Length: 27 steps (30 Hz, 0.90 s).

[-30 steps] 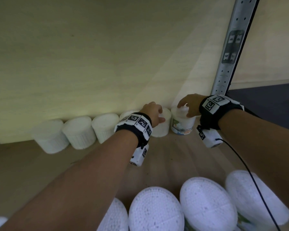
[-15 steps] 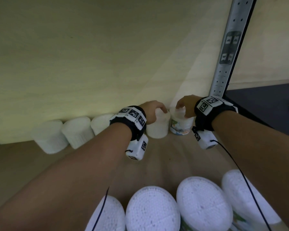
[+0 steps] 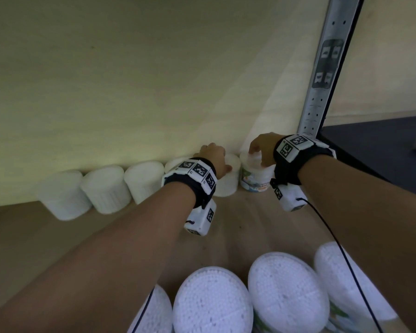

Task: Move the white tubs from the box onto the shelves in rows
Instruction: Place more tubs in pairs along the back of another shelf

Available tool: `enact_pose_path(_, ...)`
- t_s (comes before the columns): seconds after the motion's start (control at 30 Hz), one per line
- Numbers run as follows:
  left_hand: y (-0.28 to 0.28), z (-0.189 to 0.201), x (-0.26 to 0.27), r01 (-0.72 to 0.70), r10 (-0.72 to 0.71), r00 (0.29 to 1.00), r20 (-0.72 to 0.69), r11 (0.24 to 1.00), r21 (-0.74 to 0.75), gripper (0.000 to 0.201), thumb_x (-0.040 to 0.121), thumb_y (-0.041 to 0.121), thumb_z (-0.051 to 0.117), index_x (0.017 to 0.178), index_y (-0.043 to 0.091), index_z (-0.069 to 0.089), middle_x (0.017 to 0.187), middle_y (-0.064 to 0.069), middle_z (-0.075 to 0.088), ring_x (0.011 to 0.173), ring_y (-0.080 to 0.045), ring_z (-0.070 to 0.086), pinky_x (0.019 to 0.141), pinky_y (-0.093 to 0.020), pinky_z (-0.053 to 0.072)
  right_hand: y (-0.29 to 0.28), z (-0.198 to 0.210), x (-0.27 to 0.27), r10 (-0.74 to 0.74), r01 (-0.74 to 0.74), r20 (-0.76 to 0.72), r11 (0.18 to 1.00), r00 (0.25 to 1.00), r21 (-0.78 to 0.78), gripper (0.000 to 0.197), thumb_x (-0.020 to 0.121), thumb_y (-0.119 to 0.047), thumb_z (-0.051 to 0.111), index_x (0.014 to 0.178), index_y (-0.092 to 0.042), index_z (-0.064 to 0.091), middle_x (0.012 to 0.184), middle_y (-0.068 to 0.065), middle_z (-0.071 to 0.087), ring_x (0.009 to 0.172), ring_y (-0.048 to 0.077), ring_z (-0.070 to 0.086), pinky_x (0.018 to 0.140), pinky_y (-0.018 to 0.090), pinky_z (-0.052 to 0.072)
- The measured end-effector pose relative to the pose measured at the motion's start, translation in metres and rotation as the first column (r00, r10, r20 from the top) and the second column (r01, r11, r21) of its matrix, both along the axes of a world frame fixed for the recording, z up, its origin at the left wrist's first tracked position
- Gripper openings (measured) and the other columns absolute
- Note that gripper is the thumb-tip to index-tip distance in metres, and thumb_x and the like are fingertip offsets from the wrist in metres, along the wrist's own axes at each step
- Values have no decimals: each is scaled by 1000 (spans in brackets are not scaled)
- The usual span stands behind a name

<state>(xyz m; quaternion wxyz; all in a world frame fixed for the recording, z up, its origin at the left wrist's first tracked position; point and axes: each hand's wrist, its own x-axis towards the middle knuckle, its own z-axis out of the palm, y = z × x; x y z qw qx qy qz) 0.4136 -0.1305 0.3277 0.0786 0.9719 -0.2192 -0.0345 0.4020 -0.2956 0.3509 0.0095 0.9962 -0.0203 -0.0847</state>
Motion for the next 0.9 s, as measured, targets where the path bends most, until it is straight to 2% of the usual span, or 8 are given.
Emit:
enact_pose_path(0.13,4,8,2,81,-85,988,-127,996,-36,51,93,0,46,142,16,42,148,-10,39,132,-29,44,104,-35,42,0,-1,-1,-6,6,8,1000,1000,6,54,84,-5,65,136,-10,51,143,12,45,129,30,47,104,35,40)
enact_pose_path(0.2,4,7,0,96,-101,990,-100,994,-54,59,89,-8,44,139,23,46,149,-8,38,133,-28,43,104,-36,43,0,-2,-1,-4,4,14,1000,1000,3,53,85,-5,64,137,-9,50,144,12,44,129,30,47,105,35,40)
enact_pose_path(0.27,3,2,-3,104,-105,994,-13,993,-56,57,88,-4,47,136,25,50,146,-5,40,134,-27,39,106,-42,40,0,-1,-1,-3,3,9,1000,1000,4,53,86,-4,63,137,-9,49,145,12,43,131,30,46,106,35,39)
enact_pose_path(0.37,0,-2,-7,31,-23,996,91,996,-87,42,92,24,52,133,14,50,138,-9,40,131,-31,33,104,-45,38,-1,1,-1,0,0,-15,1000,1000,-4,56,86,-7,64,139,-10,48,147,11,41,133,29,44,110,36,38)
enact_pose_path(0.53,-6,-8,-8,-47,50,995,92,999,-26,54,91,48,49,127,8,52,133,-12,43,127,-33,36,102,-46,38,-1,3,-2,-1,1,-31,1000,1000,2,57,87,-8,64,141,-10,46,148,10,40,134,28,44,110,36,38)
enact_pose_path(0.73,-3,-7,-3,0,-1,1000,21,998,61,48,95,41,46,137,16,46,141,-7,39,131,-31,36,107,-49,31,-2,1,-1,-6,7,-21,1000,1000,19,55,86,-6,65,138,-11,49,145,10,44,131,29,47,108,36,40)
enact_pose_path(0.8,0,-4,-1,33,-32,999,-33,998,51,44,97,28,47,140,23,43,145,-5,38,134,-30,37,109,-49,30,-2,-1,-1,-3,3,-9,1000,1000,21,54,86,-5,63,138,-11,50,144,11,46,129,29,48,107,37,41)
enact_pose_path(0.9,5,1,-1,68,-67,994,-92,998,14,56,92,4,44,142,29,38,148,-4,38,136,-29,38,112,-45,30,-2,-1,-2,-7,7,0,1000,1000,25,53,86,-5,62,137,-10,51,143,11,47,129,30,48,106,36,41)
